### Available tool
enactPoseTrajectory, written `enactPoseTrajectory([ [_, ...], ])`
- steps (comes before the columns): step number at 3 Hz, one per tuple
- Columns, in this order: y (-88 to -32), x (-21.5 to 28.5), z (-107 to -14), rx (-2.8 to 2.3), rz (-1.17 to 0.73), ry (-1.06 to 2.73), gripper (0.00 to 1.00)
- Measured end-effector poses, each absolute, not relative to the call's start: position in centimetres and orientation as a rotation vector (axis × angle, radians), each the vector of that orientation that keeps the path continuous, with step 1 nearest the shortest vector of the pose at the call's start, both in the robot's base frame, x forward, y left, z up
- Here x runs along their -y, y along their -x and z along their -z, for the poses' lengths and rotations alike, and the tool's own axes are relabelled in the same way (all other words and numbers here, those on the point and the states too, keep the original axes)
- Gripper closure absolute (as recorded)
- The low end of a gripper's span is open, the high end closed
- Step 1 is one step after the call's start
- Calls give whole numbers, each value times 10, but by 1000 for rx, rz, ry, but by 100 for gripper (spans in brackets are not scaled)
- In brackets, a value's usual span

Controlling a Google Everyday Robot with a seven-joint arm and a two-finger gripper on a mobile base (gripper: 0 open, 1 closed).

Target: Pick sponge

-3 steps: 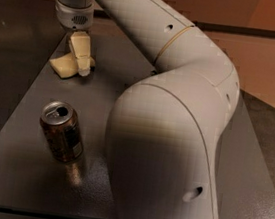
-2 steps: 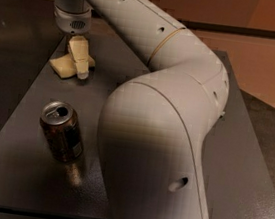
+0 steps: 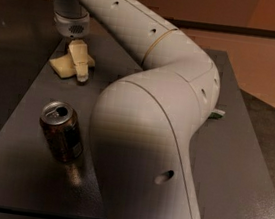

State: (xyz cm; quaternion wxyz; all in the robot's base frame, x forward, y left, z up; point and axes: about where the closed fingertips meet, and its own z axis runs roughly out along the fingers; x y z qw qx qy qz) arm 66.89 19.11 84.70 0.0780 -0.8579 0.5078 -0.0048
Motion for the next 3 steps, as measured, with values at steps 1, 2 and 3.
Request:
enactPoseTrajectory([
  [1,-670,-187,-839,-1533,17,2584,18],
  [2,-670,-186,-836,-1535,17,2591,41],
  [3,-669,-187,-843,-1523,13,2585,65],
])
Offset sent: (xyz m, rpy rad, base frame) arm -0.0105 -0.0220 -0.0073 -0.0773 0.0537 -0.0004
